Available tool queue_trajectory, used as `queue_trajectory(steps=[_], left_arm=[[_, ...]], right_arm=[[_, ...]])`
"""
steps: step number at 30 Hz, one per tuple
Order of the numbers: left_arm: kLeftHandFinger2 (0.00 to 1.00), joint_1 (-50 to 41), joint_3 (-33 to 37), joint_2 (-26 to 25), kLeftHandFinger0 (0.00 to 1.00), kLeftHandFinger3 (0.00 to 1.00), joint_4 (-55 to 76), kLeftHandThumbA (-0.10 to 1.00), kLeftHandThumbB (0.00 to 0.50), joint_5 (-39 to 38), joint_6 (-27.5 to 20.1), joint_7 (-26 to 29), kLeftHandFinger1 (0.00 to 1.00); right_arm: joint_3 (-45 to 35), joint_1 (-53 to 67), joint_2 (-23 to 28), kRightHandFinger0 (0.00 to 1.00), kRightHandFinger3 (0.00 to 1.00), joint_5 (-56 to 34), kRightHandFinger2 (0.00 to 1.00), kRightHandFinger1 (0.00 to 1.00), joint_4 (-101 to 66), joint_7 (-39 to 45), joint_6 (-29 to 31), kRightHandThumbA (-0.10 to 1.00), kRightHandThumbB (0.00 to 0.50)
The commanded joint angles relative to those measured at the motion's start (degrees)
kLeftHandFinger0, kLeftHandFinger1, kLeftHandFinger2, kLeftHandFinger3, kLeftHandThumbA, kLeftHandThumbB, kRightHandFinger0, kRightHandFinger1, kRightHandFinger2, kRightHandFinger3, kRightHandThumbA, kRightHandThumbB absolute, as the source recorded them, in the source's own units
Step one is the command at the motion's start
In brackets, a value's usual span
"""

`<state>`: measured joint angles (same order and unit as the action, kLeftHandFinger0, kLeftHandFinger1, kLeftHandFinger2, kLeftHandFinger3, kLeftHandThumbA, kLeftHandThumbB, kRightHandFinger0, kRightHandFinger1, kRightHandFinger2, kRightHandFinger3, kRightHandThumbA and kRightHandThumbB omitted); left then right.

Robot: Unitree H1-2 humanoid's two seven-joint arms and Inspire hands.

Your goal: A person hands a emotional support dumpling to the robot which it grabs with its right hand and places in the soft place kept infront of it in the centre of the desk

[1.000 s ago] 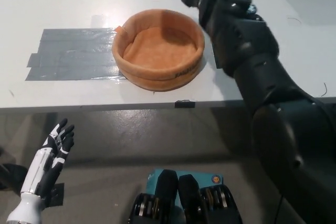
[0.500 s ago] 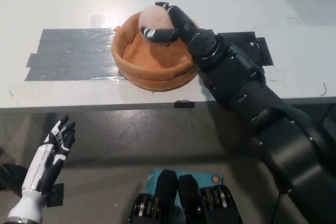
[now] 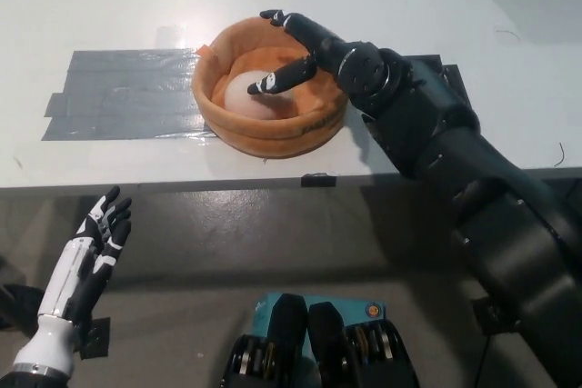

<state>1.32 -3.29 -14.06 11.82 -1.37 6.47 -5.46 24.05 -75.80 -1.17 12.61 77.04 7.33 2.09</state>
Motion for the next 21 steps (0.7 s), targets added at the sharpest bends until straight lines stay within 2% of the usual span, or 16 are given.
queue_trajectory(steps=[1,6,9,10,11,12,14,16,18,20,21], left_arm=[[1.00,0.59,0.13,-1.06,1.00,1.00,1.32,0.84,0.030,0.41,-0.03,-0.89,1.00],[1.00,0.44,0.40,-0.89,1.00,1.00,1.21,0.84,0.016,1.01,-0.73,-0.72,1.00],[1.00,0.86,0.27,-0.88,1.00,1.00,1.02,0.85,0.040,0.54,-0.46,-0.86,1.00],[1.00,1.09,0.13,-1.17,1.00,1.00,0.90,0.85,0.036,0.49,-0.33,-0.96,1.00],[1.00,1.16,0.02,-1.19,1.00,1.00,0.73,0.84,0.019,0.25,-0.57,-1.01,1.00],[1.00,1.26,-0.11,-1.27,1.00,1.00,0.51,0.82,0.024,0.01,-0.84,-1.10,1.00],[1.00,1.39,-0.09,-1.41,1.00,1.00,0.37,0.83,0.028,0.17,-0.71,-1.12,1.00],[1.00,1.18,-0.09,-1.34,1.00,1.00,0.60,0.83,0.012,0.23,-0.63,-1.05,1.00],[1.00,0.94,0.03,-1.23,1.00,1.00,0.66,0.85,0.019,0.91,-0.84,-0.71,1.00],[1.00,0.46,-0.06,-1.23,1.00,1.00,0.76,0.85,0.026,1.14,-0.77,-0.53,1.00],[1.00,0.42,0.11,-1.08,1.00,1.00,0.76,0.87,0.026,1.60,-0.53,-0.32,1.00]], right_arm=[[-1.82,-4.55,1.69,1.00,1.00,0.70,1.00,1.00,-3.54,-1.01,3.96,1.00,0.500],[-5.19,-3.50,4.12,1.00,1.00,-0.39,1.00,1.00,-9.40,-3.32,5.69,1.00,0.500],[-9.64,-0.49,7.74,1.00,1.00,-2.16,1.00,1.00,-22.35,-3.13,6.44,1.00,0.500],[-11.73,1.73,9.25,1.00,1.00,-3.43,1.00,1.00,-30.04,-2.08,6.42,1.00,0.466],[-12.61,3.35,10.27,1.00,1.00,-3.91,1.00,1.00,-34.93,-1.26,5.73,1.00,0.473],[-13.64,6.16,11.88,1.00,1.00,-4.14,1.00,1.00,-42.70,-0.19,4.21,1.00,0.493],[-14.70,9.18,13.14,1.00,1.00,-4.39,1.00,1.00,-50.36,0.72,1.58,1.00,0.500],[-16.50,15.24,14.85,1.00,1.00,-5.42,1.00,1.00,-63.82,2.26,-4.35,1.00,0.500],[-17.95,22.15,16.58,1.00,1.00,-6.95,1.00,1.00,-77.26,3.83,-8.63,1.00,0.459],[-18.43,24.85,16.76,1.00,1.00,-7.80,1.00,1.00,-82.35,4.43,-10.30,1.00,0.451],[-19.28,28.88,17.27,1.00,1.00,-10.30,1.00,1.00,-88.94,4.86,-10.70,1.00,0.424]])
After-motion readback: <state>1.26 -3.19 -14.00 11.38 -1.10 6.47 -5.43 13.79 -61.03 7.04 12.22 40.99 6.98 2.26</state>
